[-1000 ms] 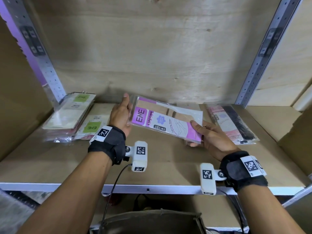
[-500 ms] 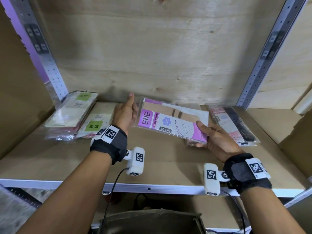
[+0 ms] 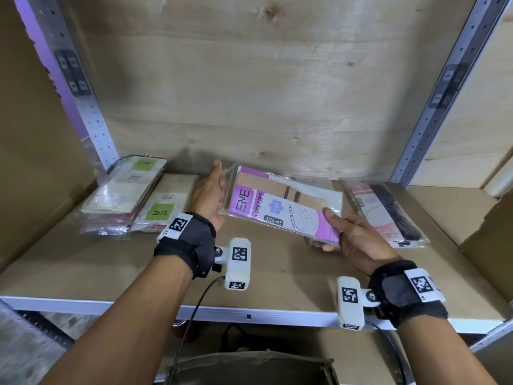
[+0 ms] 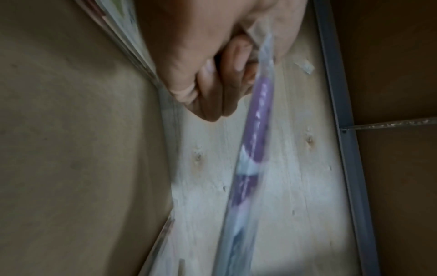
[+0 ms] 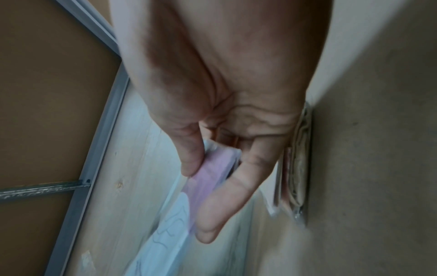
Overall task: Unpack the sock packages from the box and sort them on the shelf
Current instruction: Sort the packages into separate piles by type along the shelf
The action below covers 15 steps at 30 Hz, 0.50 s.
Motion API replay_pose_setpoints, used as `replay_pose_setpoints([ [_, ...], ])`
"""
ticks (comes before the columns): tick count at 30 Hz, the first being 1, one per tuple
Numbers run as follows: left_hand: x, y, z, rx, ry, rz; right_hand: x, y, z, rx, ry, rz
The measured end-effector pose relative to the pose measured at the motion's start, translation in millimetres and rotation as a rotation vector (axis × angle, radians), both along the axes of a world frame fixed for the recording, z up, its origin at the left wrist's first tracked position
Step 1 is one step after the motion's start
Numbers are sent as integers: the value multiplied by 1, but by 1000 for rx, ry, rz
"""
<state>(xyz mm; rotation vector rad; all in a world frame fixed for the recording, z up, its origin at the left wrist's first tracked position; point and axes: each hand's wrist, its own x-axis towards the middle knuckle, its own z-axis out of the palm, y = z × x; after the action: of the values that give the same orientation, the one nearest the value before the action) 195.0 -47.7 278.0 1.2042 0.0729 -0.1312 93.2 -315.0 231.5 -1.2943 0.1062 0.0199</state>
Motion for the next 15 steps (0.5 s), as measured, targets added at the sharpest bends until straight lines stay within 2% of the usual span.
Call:
replay_pose_setpoints([
  [2, -2, 1, 2, -33, 1, -13, 1, 2, -1, 19, 6, -1],
  [6, 2, 4, 3, 117, -33, 65, 0, 3, -4, 47, 10, -21],
  [9, 5, 10, 5, 112, 27, 64, -1, 3, -1, 47, 9, -6],
  [12, 8, 18, 4, -5, 50, 25, -1, 3, 5, 40, 2, -16],
  [15, 11, 27, 4, -280, 115, -59, -2, 4, 11, 57, -1, -5],
])
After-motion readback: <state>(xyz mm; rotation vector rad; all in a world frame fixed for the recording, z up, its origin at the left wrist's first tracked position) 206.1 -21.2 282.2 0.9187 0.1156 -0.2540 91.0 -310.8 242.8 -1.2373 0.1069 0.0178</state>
